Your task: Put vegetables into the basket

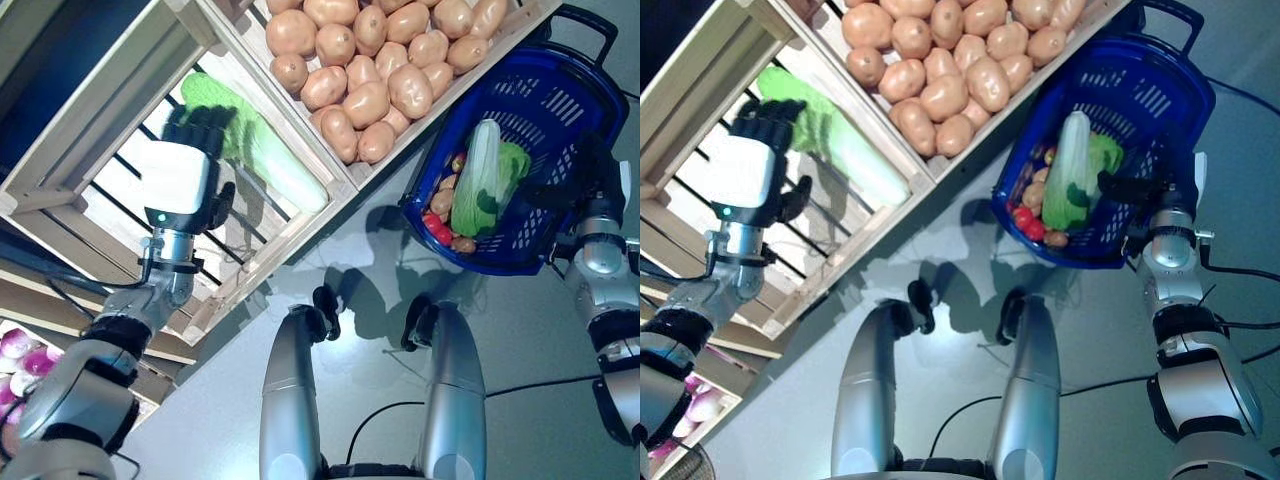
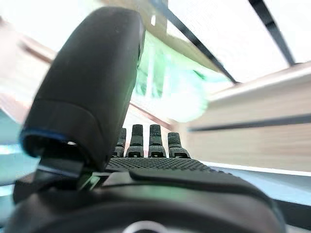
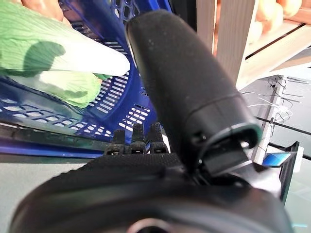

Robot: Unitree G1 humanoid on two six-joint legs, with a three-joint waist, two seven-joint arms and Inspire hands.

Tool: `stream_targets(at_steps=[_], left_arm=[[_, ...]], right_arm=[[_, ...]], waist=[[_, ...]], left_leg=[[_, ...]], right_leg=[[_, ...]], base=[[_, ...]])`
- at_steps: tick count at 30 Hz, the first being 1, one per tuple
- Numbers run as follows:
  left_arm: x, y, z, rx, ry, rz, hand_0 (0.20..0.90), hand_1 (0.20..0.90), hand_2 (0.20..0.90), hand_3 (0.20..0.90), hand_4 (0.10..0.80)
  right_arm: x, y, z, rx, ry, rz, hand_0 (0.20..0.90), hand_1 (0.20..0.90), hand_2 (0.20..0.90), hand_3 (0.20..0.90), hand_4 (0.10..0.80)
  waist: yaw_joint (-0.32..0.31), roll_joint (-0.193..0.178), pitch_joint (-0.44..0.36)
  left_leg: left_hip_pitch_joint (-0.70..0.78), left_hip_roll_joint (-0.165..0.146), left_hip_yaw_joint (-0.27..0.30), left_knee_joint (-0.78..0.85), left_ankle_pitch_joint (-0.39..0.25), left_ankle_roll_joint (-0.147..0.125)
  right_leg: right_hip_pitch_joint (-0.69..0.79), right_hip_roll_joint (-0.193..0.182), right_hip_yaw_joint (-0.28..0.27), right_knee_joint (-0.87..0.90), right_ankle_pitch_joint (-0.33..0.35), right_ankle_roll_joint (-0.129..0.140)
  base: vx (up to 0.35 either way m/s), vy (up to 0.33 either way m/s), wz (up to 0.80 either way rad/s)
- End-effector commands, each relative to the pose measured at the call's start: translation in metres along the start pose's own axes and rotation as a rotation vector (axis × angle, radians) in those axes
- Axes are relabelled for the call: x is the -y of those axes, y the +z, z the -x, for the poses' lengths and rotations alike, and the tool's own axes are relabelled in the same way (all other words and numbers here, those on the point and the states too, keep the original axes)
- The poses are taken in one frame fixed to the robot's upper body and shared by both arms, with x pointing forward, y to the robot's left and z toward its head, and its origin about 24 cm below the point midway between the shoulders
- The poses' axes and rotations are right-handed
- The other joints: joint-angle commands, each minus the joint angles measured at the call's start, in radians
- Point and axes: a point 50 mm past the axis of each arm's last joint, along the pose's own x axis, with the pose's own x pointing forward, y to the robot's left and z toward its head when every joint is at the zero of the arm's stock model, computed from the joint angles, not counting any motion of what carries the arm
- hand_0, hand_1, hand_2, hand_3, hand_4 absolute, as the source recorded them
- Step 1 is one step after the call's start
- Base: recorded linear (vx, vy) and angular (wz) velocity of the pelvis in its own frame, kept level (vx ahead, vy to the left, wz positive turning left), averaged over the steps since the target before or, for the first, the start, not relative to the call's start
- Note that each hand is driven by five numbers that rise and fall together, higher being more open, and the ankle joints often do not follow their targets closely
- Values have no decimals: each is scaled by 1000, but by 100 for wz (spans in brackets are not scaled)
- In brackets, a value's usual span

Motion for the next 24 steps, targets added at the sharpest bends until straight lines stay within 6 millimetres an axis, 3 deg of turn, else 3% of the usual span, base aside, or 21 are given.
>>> stream_targets(at_steps=[1, 10, 24], left_arm=[[-33, -28, -31, -10, 71, -125, 900, 900, 900, 900, 800], [-17, -22, -39, 51, -203, -163, 900, 900, 900, 900, 800], [-13, 3, -54, 311, -369, -285, 900, 900, 900, 900, 800]], right_arm=[[18, 52, -16, 222, -54, -125, 900, 900, 900, 900, 800], [23, 57, -20, 227, -78, -161, 900, 900, 900, 900, 800], [19, 64, -24, 231, -57, -168, 900, 900, 900, 900, 800]], waist=[[-21, -17, -6], [-39, -10, -6], [-51, -12, -6]], left_leg=[[120, -19, 57, -65, -150, -24], [103, -17, 65, -64, -147, -24], [78, -8, 68, -61, -147, -26]], right_leg=[[53, 22, 15, -109, 52, 14], [35, 33, 30, -116, 65, 23], [16, 44, 35, -130, 78, 33]], base=[[-7, 31, -1], [0, 0, 0], [-6, 5, -2]])
